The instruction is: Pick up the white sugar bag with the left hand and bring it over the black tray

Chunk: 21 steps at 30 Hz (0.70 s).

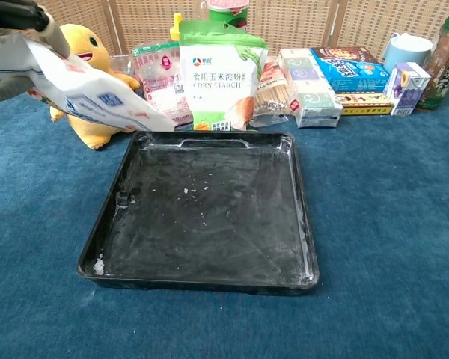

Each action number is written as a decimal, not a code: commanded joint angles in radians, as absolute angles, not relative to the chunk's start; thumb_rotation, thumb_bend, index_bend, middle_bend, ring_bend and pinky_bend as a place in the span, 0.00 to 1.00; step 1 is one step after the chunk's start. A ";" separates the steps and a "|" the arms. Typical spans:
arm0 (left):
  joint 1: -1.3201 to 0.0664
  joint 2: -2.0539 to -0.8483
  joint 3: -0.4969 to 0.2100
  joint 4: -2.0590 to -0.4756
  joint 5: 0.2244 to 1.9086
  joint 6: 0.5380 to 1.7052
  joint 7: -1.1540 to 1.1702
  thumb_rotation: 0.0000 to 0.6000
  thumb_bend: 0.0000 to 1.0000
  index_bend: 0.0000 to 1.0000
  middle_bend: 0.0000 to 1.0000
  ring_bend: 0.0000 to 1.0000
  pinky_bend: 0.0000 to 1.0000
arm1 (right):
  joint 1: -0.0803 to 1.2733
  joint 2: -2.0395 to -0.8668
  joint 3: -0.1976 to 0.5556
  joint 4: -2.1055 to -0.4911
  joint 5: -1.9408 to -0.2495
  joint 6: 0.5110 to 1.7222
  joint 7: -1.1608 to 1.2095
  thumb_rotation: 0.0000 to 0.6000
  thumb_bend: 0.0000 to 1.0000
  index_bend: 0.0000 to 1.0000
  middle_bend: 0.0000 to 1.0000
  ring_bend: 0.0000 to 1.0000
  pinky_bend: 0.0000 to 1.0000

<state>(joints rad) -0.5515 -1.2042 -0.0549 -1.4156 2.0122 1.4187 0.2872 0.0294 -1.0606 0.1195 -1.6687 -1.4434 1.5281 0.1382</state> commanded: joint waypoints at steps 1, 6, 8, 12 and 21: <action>-0.588 -1.177 -0.062 -1.448 2.061 1.360 0.418 1.00 0.48 0.71 0.69 0.67 0.66 | 0.029 -1.059 0.119 -1.669 -1.444 1.528 0.140 1.00 0.00 0.01 0.00 0.00 0.00; -0.607 -1.185 -0.063 -1.440 2.067 1.322 0.475 1.00 0.48 0.72 0.69 0.67 0.66 | 0.029 -1.058 0.120 -1.669 -1.438 1.525 0.141 1.00 0.00 0.01 0.00 0.00 0.00; -0.615 -1.189 -0.061 -1.424 2.080 1.311 0.512 1.00 0.48 0.72 0.70 0.67 0.66 | 0.029 -1.057 0.121 -1.669 -1.436 1.523 0.144 1.00 0.00 0.01 0.00 0.00 0.00; -0.621 -1.199 -0.060 -1.405 2.105 1.321 0.559 1.00 0.48 0.73 0.70 0.68 0.66 | 0.029 -1.056 0.121 -1.668 -1.436 1.523 0.146 1.00 0.00 0.01 0.00 0.00 0.00; -0.658 -1.204 -0.060 -1.378 2.157 1.306 0.641 1.00 0.47 0.77 0.73 0.68 0.66 | 0.030 -1.059 0.118 -1.672 -1.439 1.521 0.134 1.00 0.00 0.01 0.00 0.00 0.00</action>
